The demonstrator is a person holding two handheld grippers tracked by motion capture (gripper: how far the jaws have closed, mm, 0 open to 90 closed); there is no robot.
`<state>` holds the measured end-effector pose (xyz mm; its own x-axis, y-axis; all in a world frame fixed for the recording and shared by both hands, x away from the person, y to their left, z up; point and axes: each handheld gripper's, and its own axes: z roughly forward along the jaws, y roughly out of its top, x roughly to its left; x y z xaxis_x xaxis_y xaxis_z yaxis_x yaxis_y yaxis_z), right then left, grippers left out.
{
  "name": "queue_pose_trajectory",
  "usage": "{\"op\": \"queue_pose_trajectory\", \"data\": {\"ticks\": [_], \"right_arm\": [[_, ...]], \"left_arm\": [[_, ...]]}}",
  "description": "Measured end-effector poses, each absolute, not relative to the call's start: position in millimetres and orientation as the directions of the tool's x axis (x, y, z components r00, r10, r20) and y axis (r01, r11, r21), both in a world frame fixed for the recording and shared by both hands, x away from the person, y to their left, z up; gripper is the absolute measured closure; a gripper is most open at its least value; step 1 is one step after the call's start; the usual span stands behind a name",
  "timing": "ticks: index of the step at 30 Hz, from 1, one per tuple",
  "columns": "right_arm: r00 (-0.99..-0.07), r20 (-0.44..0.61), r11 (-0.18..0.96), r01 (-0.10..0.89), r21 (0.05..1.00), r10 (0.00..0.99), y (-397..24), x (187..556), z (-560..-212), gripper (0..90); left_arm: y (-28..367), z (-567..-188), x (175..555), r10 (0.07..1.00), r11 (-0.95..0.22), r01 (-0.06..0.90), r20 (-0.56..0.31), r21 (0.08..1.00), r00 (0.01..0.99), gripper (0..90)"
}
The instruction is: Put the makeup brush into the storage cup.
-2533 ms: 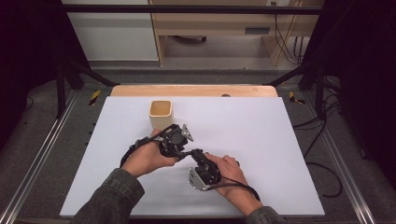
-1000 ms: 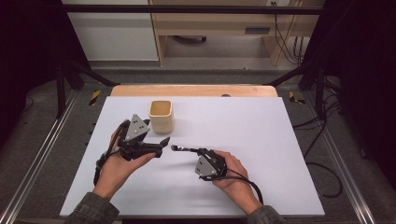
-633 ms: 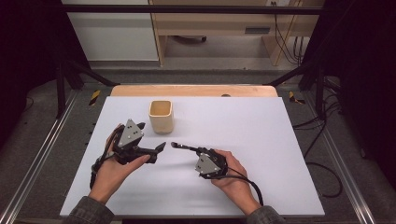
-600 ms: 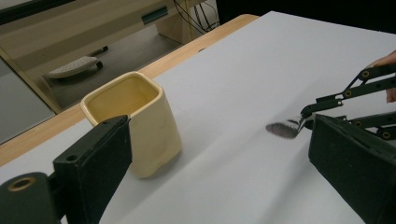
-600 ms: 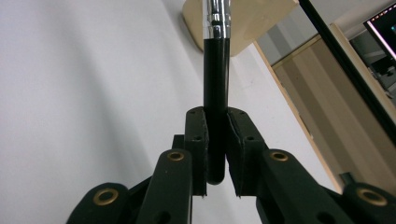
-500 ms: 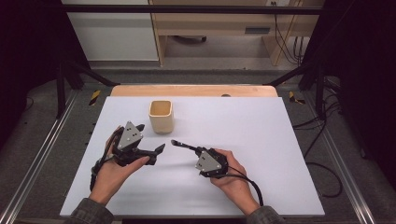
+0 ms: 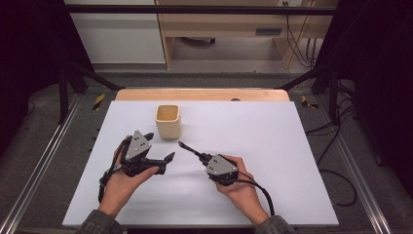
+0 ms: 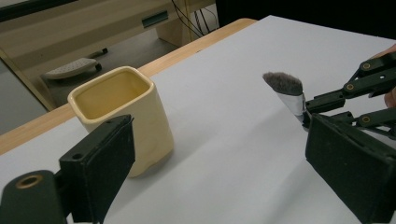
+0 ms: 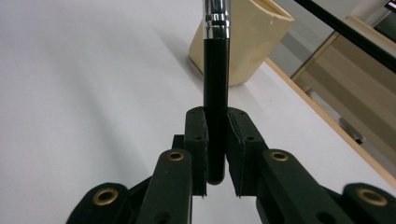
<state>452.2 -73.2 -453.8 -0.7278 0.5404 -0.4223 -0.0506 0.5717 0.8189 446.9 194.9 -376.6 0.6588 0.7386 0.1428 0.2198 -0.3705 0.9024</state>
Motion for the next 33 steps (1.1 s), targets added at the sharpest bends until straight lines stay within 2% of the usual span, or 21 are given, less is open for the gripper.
{"op": "queue_pose_trajectory", "data": {"ticks": [9, 19, 33], "right_arm": [[-0.754, -0.328, 0.484, -0.016, 0.875, 0.569, -74.1, 451.5, -450.4, 79.3], [-0.762, -0.312, 0.467, -0.015, 0.884, 0.567, -72.5, 450.7, -450.2, 79.3], [-0.765, -0.305, 0.459, -0.014, 0.888, 0.568, -72.3, 450.3, -449.6, 79.3]], "left_arm": [[184.6, -384.3, 444.9, 0.735, -0.349, 0.218, 0.122, 0.911, 0.667, 14.3], [167.8, -391.1, 444.9, 0.708, -0.358, 0.226, 0.105, 0.906, 0.698, 25.0], [144.5, -406.0, 447.3, 0.68, -0.305, 0.262, 0.016, 0.916, 0.733, 39.9]]}}
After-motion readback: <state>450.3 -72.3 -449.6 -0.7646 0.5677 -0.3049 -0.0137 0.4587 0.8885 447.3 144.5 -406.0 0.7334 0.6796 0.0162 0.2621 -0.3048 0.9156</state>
